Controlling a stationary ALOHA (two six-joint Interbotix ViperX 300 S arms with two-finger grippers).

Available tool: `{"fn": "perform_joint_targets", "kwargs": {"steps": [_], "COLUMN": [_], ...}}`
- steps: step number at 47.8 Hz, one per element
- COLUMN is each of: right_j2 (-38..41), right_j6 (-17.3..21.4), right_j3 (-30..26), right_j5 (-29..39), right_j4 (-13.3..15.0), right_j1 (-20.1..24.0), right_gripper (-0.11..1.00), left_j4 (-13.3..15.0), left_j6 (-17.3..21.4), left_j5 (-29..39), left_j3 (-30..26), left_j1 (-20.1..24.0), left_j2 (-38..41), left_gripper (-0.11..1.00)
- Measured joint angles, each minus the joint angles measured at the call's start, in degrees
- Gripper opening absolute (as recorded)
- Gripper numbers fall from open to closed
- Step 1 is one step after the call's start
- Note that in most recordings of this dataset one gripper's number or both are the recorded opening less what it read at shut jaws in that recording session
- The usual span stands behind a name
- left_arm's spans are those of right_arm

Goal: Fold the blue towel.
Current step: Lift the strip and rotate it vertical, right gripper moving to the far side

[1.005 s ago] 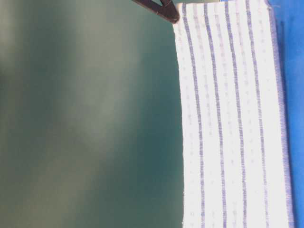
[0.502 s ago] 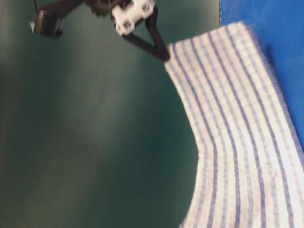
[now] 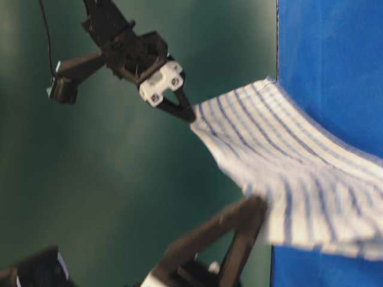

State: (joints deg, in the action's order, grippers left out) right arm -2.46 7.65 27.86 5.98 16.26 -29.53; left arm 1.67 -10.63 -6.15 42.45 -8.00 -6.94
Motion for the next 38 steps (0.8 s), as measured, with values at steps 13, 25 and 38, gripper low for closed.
{"fn": "perform_joint_targets", "kwargs": {"steps": [13,25,38], "right_j2": [2.64,0.35,-3.43], "right_j6": [0.00,0.62,0.97], "right_j3": [-3.96,0.00,5.19], "right_j5": [0.00,0.62,0.44], "right_j4": [0.97,0.88,0.97], "right_j1": [-0.18,-1.58,-3.08], "right_gripper": [0.03,0.03,0.03], "left_j4": [0.00,0.09,0.09], "left_j6": [0.18,1.58,4.13], "left_j5": [-0.09,-1.67,-3.87], "left_j3": [-6.24,-12.83,-17.67], "left_j1": [-0.53,-0.53,-0.44], "left_j2": [6.24,12.13,18.28], "left_gripper": [0.01,0.01,0.01]}}
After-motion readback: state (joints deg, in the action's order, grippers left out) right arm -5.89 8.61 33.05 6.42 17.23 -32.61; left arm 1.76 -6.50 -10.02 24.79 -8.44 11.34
